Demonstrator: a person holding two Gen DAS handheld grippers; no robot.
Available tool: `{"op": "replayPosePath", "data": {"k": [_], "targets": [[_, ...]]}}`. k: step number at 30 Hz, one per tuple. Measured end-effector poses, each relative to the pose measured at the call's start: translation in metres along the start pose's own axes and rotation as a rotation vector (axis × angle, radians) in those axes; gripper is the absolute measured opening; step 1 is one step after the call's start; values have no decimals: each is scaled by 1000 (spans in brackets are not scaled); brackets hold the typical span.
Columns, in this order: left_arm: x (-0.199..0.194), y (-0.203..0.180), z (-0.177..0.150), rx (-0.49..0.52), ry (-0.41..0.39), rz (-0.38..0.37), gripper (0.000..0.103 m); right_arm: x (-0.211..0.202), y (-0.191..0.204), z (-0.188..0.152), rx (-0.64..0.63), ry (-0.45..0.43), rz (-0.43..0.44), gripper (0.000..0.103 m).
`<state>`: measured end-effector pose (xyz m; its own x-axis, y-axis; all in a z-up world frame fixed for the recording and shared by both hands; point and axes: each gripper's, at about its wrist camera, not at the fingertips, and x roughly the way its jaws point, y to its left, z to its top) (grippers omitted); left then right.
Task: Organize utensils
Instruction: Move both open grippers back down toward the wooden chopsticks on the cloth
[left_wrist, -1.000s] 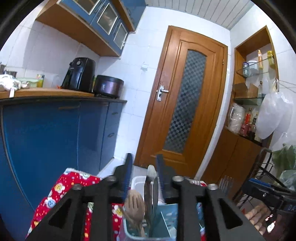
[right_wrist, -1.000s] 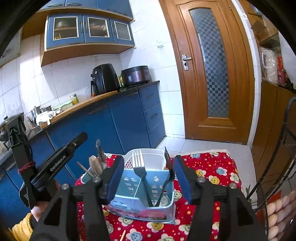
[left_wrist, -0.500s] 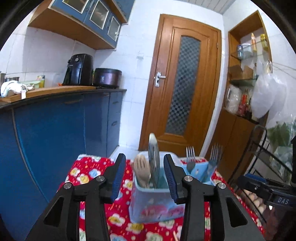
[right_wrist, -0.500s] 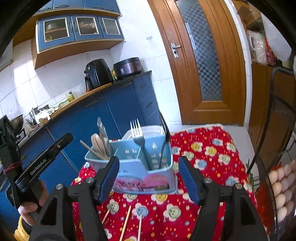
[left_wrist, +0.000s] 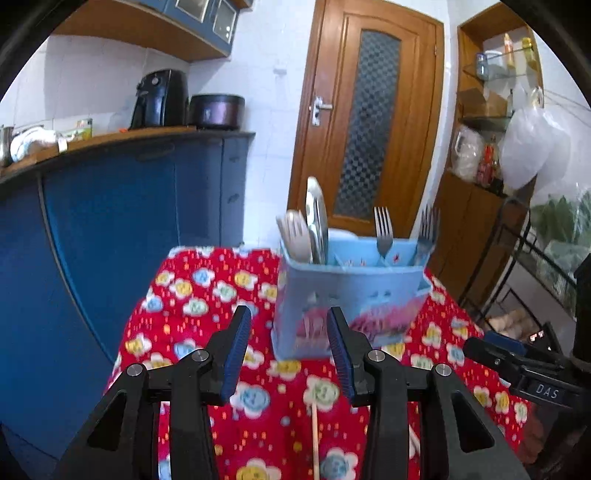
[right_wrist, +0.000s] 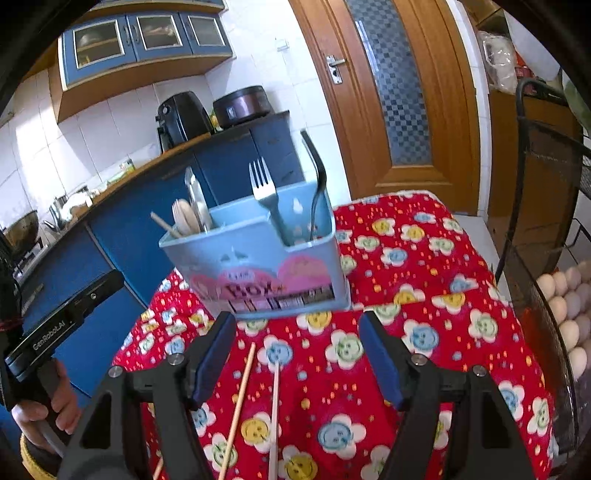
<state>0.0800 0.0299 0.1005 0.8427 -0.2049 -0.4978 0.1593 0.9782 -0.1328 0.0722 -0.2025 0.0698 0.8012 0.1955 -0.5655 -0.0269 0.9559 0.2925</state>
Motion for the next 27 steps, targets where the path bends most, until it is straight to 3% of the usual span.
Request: {"op": "replayPosePath", "data": {"k": [22, 27], "targets": [[22, 7, -69, -8, 276, 0, 44, 16, 8, -55, -38, 165, -24, 73], [27, 5, -80, -1, 320, -7, 44, 25, 13, -64, -57, 221, -2, 60]]}}
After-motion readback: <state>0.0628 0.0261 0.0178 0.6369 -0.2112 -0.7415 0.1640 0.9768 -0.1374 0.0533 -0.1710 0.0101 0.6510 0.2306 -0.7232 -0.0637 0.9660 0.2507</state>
